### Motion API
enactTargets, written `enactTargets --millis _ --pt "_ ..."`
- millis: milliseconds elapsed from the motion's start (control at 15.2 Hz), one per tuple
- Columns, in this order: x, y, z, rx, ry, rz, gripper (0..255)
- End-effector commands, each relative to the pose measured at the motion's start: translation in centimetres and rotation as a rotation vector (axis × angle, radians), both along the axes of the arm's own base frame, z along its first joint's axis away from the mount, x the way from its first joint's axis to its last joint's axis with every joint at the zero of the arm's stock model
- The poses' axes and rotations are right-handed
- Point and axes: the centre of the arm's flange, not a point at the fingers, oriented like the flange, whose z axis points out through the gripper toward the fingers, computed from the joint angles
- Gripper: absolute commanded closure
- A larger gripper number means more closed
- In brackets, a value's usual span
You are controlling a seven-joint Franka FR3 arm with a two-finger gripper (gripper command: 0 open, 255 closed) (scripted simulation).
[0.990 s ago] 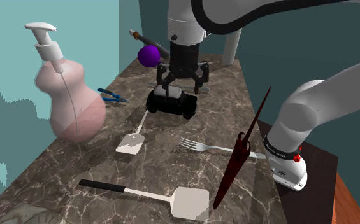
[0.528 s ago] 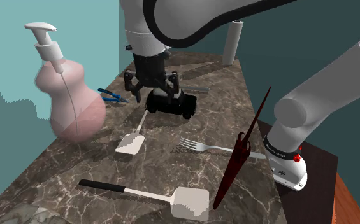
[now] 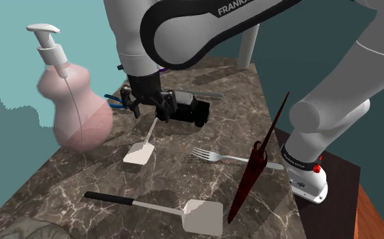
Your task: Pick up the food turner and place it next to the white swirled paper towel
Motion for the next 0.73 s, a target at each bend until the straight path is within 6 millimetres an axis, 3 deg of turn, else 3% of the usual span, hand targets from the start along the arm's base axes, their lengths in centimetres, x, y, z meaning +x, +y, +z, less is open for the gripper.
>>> enactTargets --millis 0,66,594,660 --pt "0.09 -0.09 -1.05 0.0 -0.001 -0.001 0" --pt "0.12 -0.13 -1.88 0.0 -0.001 -0.001 0" --pt "0.12 -0.13 -1.88 0.0 -0.001 -0.001 0" --pt "0.12 -0.13 -1.88 0.0 -0.001 -0.001 255"
